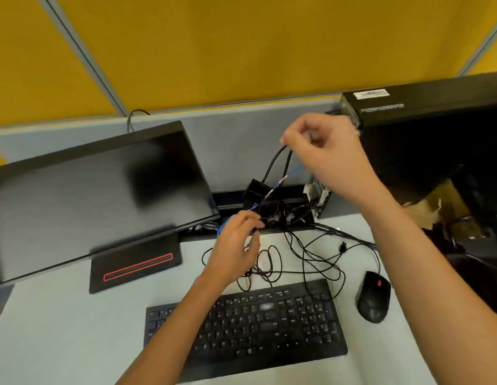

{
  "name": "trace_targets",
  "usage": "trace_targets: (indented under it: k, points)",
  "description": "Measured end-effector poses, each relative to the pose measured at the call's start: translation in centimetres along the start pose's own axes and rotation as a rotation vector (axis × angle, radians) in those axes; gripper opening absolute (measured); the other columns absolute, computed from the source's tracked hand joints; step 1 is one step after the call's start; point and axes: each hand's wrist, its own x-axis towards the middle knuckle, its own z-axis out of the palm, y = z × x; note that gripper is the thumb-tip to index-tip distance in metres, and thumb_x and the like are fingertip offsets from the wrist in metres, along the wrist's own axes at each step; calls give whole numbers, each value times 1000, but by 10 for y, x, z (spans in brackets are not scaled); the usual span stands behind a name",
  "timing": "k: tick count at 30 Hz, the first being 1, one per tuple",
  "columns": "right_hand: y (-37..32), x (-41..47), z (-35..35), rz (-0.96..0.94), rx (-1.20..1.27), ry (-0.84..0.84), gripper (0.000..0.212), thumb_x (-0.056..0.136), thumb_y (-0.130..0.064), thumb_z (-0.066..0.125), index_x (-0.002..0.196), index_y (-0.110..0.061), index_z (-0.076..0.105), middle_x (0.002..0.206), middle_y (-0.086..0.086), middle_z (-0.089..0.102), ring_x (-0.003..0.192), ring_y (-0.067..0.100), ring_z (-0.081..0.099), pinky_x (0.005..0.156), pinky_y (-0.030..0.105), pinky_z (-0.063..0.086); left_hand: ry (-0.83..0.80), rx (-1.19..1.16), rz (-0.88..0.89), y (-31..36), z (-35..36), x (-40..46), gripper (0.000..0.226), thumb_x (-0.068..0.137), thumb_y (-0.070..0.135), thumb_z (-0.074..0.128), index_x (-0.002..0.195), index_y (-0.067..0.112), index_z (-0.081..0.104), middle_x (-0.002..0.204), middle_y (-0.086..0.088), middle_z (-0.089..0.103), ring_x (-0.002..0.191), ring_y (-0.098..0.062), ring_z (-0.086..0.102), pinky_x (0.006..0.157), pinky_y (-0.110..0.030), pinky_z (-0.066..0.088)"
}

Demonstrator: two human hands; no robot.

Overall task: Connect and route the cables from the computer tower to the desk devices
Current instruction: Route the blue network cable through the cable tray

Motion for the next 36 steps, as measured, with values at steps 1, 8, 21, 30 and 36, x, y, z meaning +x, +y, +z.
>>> trace_targets:
  k: [1,8,21,30,36]
  points:
    - [3,-11,13,29,-36,-148,17,89,-16,61,77,-8,70,50,-1,47,46,6,38,49,17,32,39,27,-62,-13,-8,-15,16,88,4,59,100,11,66,109,2,58,101,-15,58,90,-20,45]
    - [95,-50,106,272,-471,-714,19,85,-10,65,105,-9,67,94,7,70,90,17,63,75,28,49,18,46,-642,-71,-10,-36,29,93,30,59,111,8,63,104,-5,62,96,-22,60,79,-27,43]
    - [141,-25,152,-84,-661,-917,62,84,-9,71,139,-22,48,112,3,56,101,19,53,83,33,46,-284,-153,-459,-86,8,-4,36,78,-11,46,92,11,71,92,-4,72,91,-24,64,81,-39,52]
    - [159,-19,186,39,-543,-689,39,77,-26,77,106,-16,53,71,-10,47,66,15,54,55,25,35,-352,33,-265,-96,20,-36,10,87,5,47,92,3,57,104,-10,52,92,-24,53,78,-33,45]
    - [157,-13,218,160,-596,-411,41,80,-26,73,109,-18,45,79,1,57,77,28,61,58,34,44,45,-540,-621,-103,23,-12,27,96,27,53,88,2,62,104,-8,61,97,-12,58,87,-23,45]
